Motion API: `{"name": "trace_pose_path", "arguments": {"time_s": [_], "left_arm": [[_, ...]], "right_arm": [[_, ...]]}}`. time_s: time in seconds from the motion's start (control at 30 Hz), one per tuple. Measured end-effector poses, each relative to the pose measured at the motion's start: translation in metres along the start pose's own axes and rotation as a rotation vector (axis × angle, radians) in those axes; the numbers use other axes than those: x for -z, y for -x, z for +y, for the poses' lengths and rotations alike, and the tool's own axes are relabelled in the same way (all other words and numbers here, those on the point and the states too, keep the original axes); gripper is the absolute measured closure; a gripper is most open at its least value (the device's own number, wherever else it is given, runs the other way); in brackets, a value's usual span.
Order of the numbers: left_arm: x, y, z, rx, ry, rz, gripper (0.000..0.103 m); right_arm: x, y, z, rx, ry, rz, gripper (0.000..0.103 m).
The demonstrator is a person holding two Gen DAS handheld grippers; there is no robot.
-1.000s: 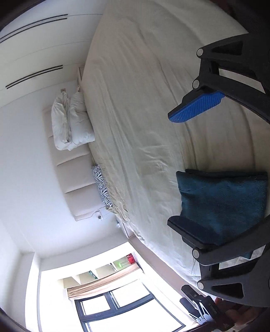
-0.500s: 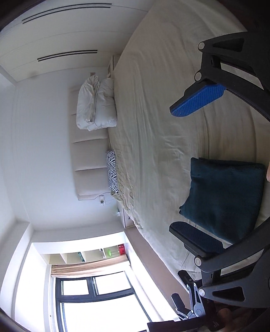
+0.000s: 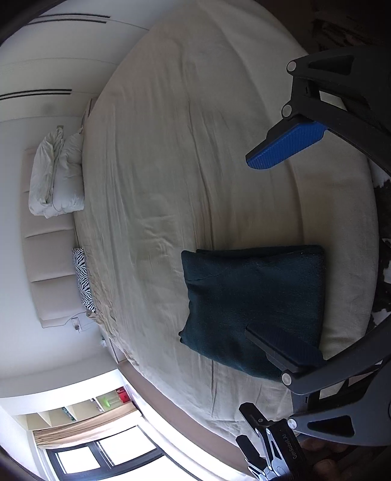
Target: Fold small clothes
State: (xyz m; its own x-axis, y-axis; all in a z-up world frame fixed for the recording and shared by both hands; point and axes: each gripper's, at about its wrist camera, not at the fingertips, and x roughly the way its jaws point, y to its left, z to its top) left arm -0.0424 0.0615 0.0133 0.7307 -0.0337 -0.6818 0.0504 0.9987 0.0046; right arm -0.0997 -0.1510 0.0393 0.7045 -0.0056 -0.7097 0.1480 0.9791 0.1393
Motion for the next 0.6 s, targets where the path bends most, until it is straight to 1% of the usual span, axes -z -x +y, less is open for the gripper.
{"name": "trace_pose_path", "arguments": {"time_s": [0.1, 0.2, 0.33, 0.6], "left_arm": [[0.001, -0.003, 0.003, 0.011, 0.020, 0.015, 0.000], [0.002, -0.006, 0.005, 0.010, 0.028, 0.026, 0.000], [0.003, -0.010, 0.007, 0.022, 0.041, 0.045, 0.000], [0.005, -0.017, 0.007, 0.037, 0.043, 0.066, 0.000]], "right_arm": [[0.003, -0.011, -0.002, 0.018, -0.018, 0.032, 0.000], [0.004, -0.016, -0.005, 0.029, -0.028, 0.045, 0.000], [0.003, -0.016, -0.006, 0.038, -0.029, 0.047, 0.000], [0.003, -0.012, 0.009, 0.027, 0.012, 0.036, 0.000]]}}
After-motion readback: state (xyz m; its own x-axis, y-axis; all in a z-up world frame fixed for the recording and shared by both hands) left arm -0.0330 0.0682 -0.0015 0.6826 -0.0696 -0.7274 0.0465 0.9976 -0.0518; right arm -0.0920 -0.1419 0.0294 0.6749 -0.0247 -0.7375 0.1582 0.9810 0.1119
